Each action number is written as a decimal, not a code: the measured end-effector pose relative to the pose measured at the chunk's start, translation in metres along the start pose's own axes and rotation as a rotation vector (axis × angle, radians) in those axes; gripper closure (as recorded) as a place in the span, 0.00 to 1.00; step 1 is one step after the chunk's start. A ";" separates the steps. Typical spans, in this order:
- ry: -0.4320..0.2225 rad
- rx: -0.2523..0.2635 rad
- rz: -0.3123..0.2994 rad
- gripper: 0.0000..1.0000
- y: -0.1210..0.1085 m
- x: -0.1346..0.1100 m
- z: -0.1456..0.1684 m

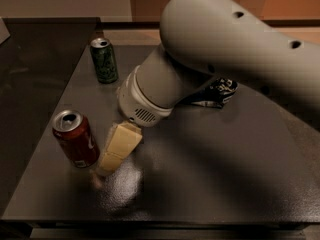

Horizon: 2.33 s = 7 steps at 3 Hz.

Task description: Pick coke can

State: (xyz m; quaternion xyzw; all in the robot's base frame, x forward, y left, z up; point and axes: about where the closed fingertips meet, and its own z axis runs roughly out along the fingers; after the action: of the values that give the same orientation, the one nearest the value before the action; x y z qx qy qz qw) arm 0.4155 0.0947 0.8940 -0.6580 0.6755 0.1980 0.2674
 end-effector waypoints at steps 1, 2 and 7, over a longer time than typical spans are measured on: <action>-0.053 -0.043 -0.001 0.00 0.004 -0.019 0.021; -0.101 -0.072 -0.010 0.00 0.008 -0.036 0.037; -0.249 -0.054 -0.013 1.00 -0.005 -0.079 0.001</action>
Offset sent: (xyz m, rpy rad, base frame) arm -0.0039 0.0773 -0.0120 0.1598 0.0717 0.0930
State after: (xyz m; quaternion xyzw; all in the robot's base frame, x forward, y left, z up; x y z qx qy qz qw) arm 0.4195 0.1566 0.9429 -0.6396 0.6272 0.2946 0.3329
